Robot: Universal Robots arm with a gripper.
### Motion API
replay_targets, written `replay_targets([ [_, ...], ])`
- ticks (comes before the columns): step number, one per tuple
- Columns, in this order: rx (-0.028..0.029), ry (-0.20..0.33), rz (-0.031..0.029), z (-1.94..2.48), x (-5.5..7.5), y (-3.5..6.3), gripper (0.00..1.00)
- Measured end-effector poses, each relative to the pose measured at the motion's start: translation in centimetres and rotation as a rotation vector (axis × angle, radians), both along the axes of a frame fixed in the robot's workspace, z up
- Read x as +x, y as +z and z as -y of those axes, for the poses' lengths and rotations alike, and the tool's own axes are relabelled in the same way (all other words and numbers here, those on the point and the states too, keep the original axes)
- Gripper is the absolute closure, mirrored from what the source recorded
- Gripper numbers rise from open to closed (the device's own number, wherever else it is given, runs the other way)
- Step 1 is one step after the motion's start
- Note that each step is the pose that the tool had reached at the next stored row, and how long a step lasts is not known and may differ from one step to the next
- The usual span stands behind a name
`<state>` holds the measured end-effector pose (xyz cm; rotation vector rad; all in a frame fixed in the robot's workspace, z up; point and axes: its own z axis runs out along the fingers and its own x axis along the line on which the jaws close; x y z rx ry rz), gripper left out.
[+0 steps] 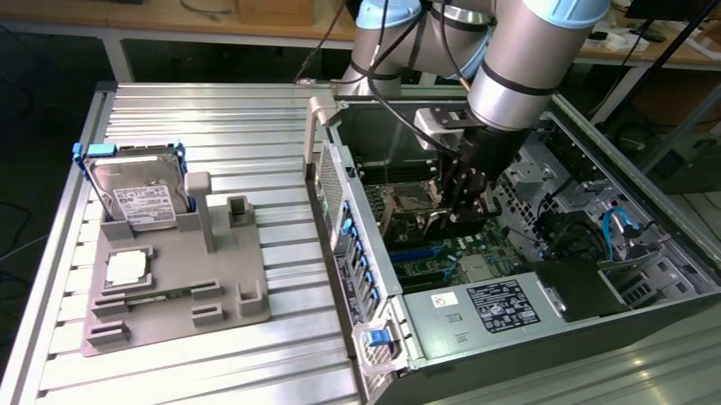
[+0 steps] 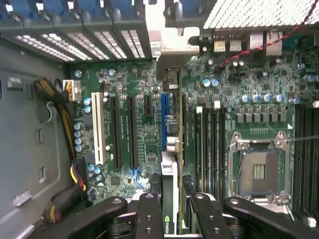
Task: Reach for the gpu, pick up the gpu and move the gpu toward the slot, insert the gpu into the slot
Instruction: 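Insert the gpu into the slot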
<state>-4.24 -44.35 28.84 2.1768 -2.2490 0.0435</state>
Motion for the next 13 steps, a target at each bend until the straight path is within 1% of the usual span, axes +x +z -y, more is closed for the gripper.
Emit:
replay_targets([
  [3,0.0,0.0,0.0017,0.05,-0.3,-0.09,0.73],
  [7,-0.0001,0.0,0.0025,0.4,-0.3,-0.32,0.73],
  [10,0.0002,0.0,0.0035,0.53,-0.4,-0.43,0.73],
  [13,-0.0001,0.0,0.0052,0.56,-1.06,-0.46,0.73],
])
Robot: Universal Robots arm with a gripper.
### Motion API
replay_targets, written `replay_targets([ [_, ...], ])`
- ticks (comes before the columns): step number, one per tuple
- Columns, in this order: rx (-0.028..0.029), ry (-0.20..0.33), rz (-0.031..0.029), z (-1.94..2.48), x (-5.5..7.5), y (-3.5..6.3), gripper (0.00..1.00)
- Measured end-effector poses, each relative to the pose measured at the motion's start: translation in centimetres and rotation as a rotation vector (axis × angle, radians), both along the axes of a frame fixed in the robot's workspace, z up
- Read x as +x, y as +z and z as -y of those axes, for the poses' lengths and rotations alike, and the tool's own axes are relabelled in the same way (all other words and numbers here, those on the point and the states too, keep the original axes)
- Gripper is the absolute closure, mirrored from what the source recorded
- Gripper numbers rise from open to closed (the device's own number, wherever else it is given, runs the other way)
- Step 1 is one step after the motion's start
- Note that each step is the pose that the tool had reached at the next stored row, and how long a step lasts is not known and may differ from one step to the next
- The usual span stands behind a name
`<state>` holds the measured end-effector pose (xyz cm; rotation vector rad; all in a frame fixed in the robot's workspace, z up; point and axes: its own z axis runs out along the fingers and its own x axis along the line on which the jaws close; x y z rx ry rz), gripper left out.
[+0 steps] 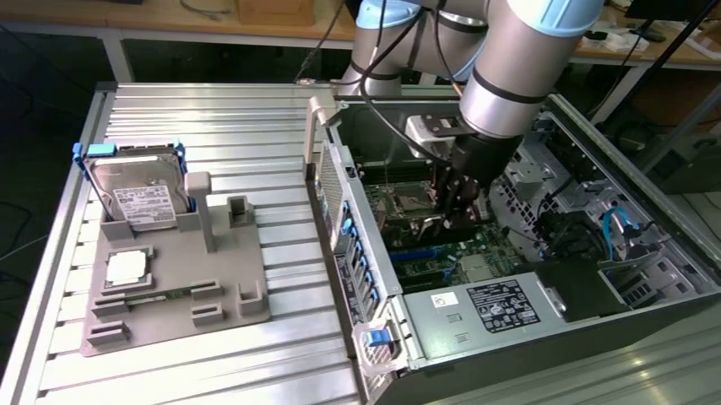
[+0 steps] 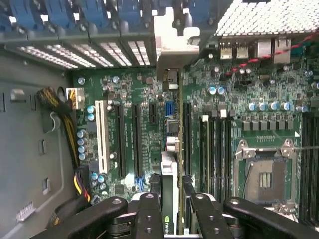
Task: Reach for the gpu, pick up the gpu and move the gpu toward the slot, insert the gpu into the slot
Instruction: 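Insert the gpu into the slot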
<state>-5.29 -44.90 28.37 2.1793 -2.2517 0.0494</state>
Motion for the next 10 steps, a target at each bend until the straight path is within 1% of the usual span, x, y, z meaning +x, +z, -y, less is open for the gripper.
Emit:
replay_targets([
  [3,0.0001,0.0,0.0016,0.05,-0.39,-0.05,0.73],
  [7,0.0001,0.0,0.0023,0.34,-0.46,-0.12,0.73],
  [10,0.0001,0.0,0.0031,0.36,-0.86,-0.16,0.73],
])
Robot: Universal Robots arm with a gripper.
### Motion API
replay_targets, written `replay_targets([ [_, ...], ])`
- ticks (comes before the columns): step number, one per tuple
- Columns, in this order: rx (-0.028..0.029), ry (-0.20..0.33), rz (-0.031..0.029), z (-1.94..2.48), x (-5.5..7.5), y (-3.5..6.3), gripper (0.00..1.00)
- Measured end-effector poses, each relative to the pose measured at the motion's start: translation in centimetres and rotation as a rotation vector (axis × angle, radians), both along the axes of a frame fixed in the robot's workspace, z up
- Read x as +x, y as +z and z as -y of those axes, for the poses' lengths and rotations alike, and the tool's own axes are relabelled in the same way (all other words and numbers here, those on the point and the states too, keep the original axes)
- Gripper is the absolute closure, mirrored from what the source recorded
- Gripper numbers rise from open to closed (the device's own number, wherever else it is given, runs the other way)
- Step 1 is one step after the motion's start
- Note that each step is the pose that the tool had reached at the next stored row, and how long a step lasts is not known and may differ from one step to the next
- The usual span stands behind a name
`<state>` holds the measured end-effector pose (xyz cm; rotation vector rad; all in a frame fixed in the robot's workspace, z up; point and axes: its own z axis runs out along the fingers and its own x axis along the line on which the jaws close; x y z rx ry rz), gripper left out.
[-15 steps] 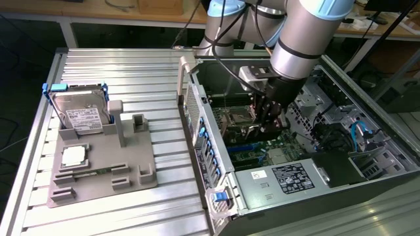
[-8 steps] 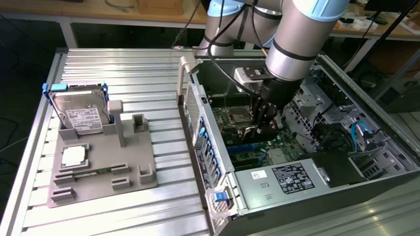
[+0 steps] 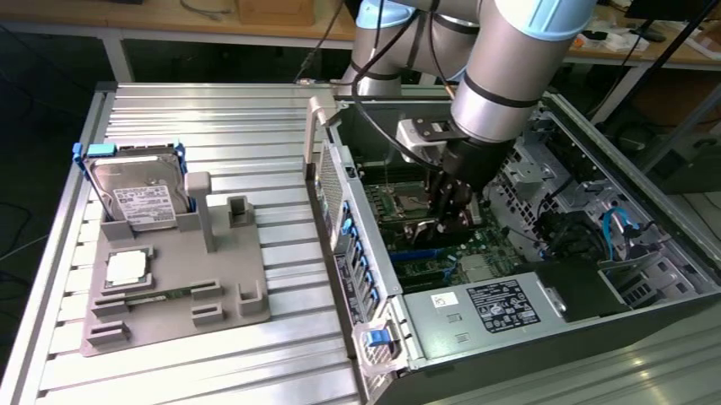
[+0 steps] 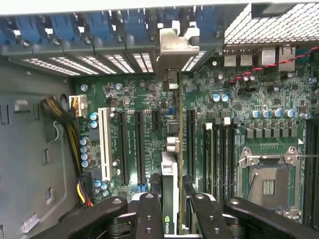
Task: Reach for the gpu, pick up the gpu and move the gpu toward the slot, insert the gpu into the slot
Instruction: 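Insert the gpu into the slot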
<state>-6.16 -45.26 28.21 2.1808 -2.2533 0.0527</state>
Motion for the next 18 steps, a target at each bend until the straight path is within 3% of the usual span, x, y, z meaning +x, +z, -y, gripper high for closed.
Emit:
replay_targets([
  [4,0.0,0.0,0.0009,-0.01,-0.68,-0.03,0.73],
  [18,0.0003,0.0,0.0011,-0.12,-0.73,-0.53,0.73],
])
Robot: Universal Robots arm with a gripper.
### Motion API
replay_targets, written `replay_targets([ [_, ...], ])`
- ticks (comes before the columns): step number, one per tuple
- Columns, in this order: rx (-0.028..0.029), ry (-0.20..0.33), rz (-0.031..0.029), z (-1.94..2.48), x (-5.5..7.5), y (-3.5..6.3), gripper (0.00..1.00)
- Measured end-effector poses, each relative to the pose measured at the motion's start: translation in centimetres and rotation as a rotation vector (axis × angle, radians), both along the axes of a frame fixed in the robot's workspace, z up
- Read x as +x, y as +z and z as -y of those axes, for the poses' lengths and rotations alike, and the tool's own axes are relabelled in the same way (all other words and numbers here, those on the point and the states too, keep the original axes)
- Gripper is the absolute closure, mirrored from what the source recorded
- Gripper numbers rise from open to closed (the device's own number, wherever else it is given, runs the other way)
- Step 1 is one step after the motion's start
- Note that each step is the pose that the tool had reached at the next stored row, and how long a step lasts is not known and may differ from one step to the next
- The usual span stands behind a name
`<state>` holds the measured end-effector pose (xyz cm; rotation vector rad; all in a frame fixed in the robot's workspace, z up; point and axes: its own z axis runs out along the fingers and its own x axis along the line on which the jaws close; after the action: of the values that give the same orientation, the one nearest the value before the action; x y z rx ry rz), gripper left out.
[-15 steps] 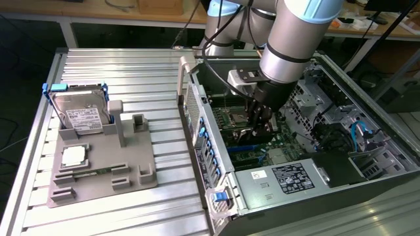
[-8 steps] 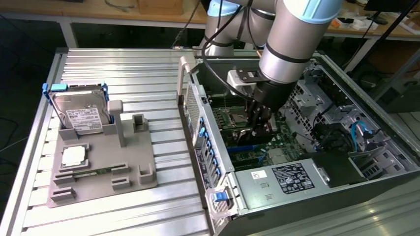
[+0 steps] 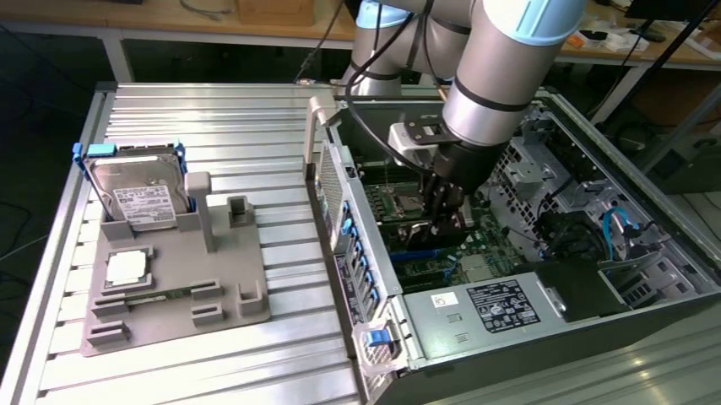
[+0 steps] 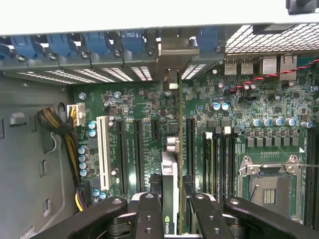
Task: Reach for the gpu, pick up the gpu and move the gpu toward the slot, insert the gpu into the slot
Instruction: 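Insert the gpu into the slot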
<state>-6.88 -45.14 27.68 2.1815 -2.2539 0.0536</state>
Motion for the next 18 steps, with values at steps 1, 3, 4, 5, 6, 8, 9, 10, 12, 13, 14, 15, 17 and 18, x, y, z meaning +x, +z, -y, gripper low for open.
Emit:
replay_targets([
  [1,-0.0003,0.0,-0.0001,0.0,0.0,-0.07,0.73],
  [3,-0.0003,0.0,-0.0001,-0.01,0.0,-0.21,0.73],
  [4,-0.0003,0.0,-0.0001,-0.01,0.0,-0.27,0.73],
  [5,-0.0003,0.0,-0.0001,-0.01,0.0,-0.33,0.73],
  [6,-0.0003,0.0,-0.0001,-0.01,0.0,-0.38,0.73],
  [8,-0.0004,0.0,-0.0002,-0.03,0.0,-0.48,0.73],
  [9,-0.0005,0.0,-0.0002,-0.04,0.0,-0.53,0.73],
  [10,-0.0005,0.0,-0.0002,-0.05,-0.01,-0.55,0.73],
  [12,-0.0005,0.0,-0.0002,-0.07,-0.11,-0.57,0.73],
  [13,-0.0004,0.0,-0.0001,-0.09,-0.15,-0.59,0.73],
  [14,-0.0003,0.0,-0.0001,-0.11,-0.19,-0.62,0.73],
  [15,-0.0003,0.0,-0.0001,-0.13,-0.2,-0.65,0.73],
  [17,-0.0003,0.0,-0.0001,-0.2,-0.21,-0.71,0.73],
  [18,-0.0003,0.0,-0.0001,-0.24,-0.21,-0.74,0.73],
])
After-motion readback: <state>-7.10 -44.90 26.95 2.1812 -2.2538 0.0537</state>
